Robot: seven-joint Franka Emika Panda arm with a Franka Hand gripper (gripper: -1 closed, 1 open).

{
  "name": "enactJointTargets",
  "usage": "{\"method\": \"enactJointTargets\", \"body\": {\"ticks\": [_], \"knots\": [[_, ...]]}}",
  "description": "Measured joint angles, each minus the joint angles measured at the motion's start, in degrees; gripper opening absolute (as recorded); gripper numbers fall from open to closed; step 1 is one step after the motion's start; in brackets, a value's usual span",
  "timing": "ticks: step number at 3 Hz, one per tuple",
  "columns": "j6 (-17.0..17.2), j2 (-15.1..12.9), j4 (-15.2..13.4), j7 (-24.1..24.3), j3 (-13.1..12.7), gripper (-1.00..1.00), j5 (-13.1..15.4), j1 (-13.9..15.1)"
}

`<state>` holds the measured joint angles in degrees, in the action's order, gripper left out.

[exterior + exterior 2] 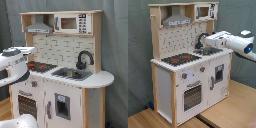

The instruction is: Play with the kitchen

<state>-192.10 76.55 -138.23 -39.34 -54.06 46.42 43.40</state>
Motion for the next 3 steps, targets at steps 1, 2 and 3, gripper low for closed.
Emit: {"method": "enactJointTargets", "body": {"ticks": [1,2,3], "knots": [[-2.91,-1.87,2.33,-0.08,-0.17,1.00,0.00,4.31],[-6.27,-3.08,4.35,0.02,0.14,1.00,-0.33,9.27],[-6.43,-5.60,7.41,0.08,0.25,1.00,-2.49,13.41]]}}
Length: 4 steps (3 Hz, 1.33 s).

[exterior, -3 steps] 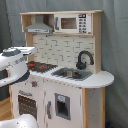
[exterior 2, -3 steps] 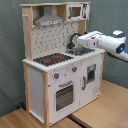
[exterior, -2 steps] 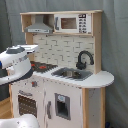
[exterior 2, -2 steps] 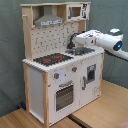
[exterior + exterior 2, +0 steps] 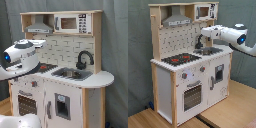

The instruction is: Play with the kitchen

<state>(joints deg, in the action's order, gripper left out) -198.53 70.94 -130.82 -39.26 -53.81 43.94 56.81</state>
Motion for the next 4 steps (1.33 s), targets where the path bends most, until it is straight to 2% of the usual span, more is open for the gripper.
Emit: {"method": "enactJointTargets", "body": {"ticks": [1,3,4], "knots": [[0.22,-3.57,2.56,0.09,-0.66,1.00,-0.65,3.63],[1.26,-8.34,12.02,0.07,-2.58,1.00,-0.65,11.41],[1.56,-9.95,15.52,0.07,-4.84,1.00,-0.65,15.39]]}}
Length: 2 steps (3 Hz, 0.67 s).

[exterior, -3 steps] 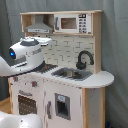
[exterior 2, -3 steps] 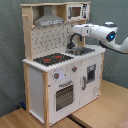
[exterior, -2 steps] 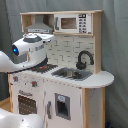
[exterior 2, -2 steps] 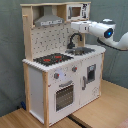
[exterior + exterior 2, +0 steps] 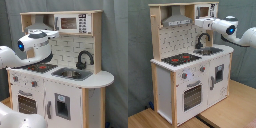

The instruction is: Play with the kitchen

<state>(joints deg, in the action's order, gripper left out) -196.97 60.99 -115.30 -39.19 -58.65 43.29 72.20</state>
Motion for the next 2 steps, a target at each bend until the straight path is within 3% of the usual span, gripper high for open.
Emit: {"method": "enactJointTargets", "body": {"ticks": [1,2], "knots": [[1.12,-0.45,3.37,0.01,-1.91,1.00,0.00,4.05],[5.32,-3.14,6.00,-0.20,-3.27,1.00,0.02,4.04]]}}
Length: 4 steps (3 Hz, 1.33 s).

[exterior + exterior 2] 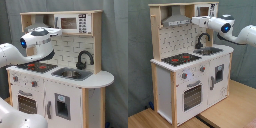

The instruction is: Play with the kitchen

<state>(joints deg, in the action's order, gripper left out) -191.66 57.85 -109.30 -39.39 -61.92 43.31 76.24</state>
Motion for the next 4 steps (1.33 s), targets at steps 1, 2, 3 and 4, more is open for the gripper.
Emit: {"method": "enactJointTargets", "body": {"ticks": [1,2,3,4], "knots": [[2.79,-2.65,1.02,-4.47,-0.54,1.00,0.04,-0.19],[6.61,-4.48,3.22,-6.66,-2.89,1.00,0.03,-0.44],[8.65,-7.48,5.04,-9.02,-4.48,1.00,0.01,-0.46],[8.65,-7.48,5.04,-9.03,-4.48,-1.00,0.01,-0.46]]}}
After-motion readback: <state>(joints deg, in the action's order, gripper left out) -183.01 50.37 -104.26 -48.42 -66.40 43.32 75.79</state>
